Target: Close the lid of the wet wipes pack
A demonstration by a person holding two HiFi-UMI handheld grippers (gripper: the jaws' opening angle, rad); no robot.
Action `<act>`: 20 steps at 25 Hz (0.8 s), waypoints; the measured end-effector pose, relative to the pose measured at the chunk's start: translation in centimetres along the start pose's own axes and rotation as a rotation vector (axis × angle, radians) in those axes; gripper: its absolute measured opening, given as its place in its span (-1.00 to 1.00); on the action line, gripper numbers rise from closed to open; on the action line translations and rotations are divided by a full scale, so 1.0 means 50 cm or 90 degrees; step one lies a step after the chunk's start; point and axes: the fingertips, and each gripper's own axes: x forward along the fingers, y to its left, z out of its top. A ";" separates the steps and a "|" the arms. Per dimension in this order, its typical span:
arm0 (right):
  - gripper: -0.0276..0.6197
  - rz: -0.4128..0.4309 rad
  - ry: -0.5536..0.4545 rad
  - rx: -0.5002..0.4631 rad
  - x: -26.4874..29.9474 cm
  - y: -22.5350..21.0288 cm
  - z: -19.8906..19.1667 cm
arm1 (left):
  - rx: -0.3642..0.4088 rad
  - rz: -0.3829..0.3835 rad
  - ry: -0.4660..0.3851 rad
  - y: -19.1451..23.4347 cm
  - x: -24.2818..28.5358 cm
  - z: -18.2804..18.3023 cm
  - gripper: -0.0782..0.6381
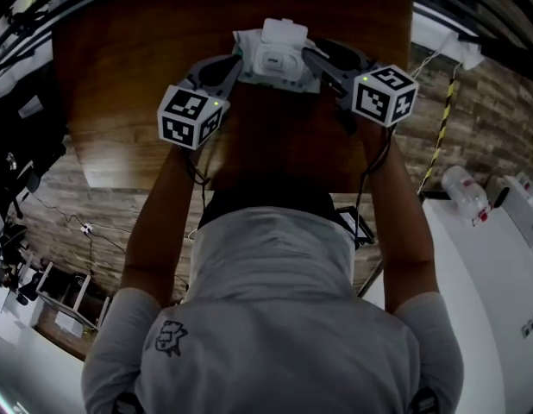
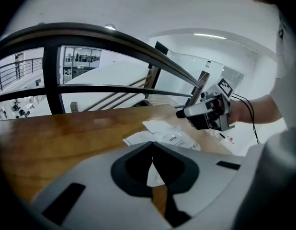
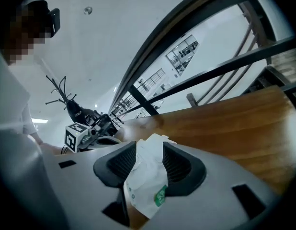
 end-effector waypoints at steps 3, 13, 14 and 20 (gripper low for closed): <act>-0.41 -0.010 0.017 0.023 0.018 -0.027 -0.015 | -0.005 -0.002 0.010 0.006 0.017 -0.010 -0.74; -0.41 -0.013 0.046 0.052 0.060 -0.063 -0.031 | 0.020 -0.009 0.044 0.015 0.048 -0.036 -0.74; -0.41 -0.013 0.047 0.051 0.062 -0.063 -0.030 | 0.024 -0.010 0.048 0.014 0.052 -0.038 -0.74; -0.40 -0.012 0.082 0.047 0.080 -0.072 -0.037 | 0.031 -0.017 0.059 0.012 0.066 -0.049 -0.74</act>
